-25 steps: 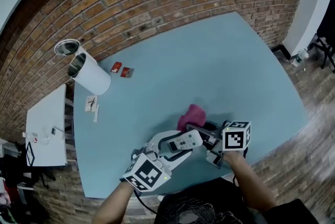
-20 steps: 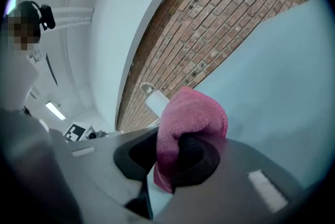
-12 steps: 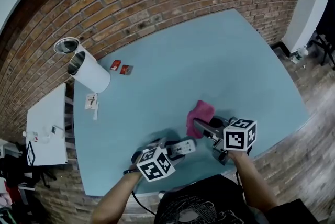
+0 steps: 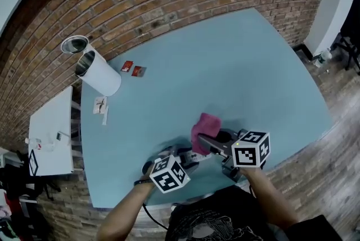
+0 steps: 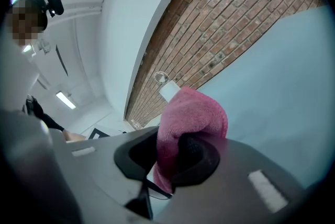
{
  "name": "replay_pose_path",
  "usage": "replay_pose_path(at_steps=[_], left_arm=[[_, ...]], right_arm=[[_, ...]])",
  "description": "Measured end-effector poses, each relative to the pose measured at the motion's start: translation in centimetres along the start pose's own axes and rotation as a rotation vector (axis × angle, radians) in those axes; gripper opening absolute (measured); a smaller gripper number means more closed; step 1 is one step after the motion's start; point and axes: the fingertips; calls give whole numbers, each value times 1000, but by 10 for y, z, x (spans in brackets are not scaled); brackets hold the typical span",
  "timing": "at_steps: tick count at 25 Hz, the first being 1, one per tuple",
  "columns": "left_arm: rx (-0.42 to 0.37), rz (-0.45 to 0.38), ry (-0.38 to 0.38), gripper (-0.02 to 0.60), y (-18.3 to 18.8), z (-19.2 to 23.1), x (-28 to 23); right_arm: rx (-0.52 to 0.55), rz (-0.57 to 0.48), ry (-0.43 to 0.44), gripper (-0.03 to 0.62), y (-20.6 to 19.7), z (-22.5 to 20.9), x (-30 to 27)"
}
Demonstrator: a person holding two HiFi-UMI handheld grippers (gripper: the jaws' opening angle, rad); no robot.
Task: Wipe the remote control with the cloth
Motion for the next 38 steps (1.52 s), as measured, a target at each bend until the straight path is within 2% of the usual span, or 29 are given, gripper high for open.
replay_pose_path(at_steps=[8,15,20,23,38], left_arm=[[19,6,41,255,-32,5,24],[56,-9,20,255,-46,5,25],[79,4,-28,221,-46,2,23],[75,21,-45,222,-47,2,23],[96,92,-90,227,-50,2,21]], right_arm=[[37,69,43,62,-21,38,-32],[58,140,48,63,-44,56,-65],[71,205,22,63,-60,55,-77],[81,227,13,62,-65,54,-77],[28,210,8,61,-57,31,-47]])
Point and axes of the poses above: the fingertips, and each gripper's own axes: x backward along the fingers, z to its left, y out of its top, and after that the axes turned 4 degrees about x, right-handed
